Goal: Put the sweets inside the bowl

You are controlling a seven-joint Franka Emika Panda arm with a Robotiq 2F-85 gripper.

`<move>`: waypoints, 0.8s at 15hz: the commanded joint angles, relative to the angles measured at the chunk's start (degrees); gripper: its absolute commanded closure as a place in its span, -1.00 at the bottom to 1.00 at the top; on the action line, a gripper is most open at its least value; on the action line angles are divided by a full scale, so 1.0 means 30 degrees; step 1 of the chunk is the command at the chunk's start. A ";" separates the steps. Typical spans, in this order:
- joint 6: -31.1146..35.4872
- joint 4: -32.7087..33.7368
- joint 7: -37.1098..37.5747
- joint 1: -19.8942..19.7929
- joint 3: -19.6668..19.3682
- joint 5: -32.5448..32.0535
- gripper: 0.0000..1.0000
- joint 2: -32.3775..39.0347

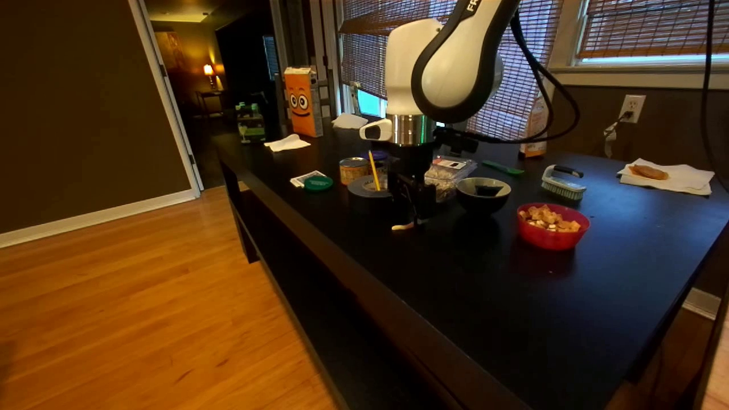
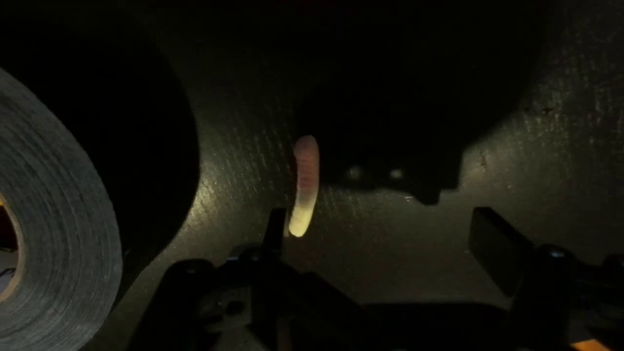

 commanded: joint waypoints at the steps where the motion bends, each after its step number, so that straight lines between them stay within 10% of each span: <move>1: 0.0314 0.0671 -0.0185 -0.0233 -0.0025 0.0010 -0.33 0.0682; 5: 0.0077 0.1065 -0.0248 -0.0403 -0.0014 0.0014 0.28 0.0913; 12: -0.0400 0.1663 -0.0299 -0.0455 -0.0006 0.0051 0.27 0.1247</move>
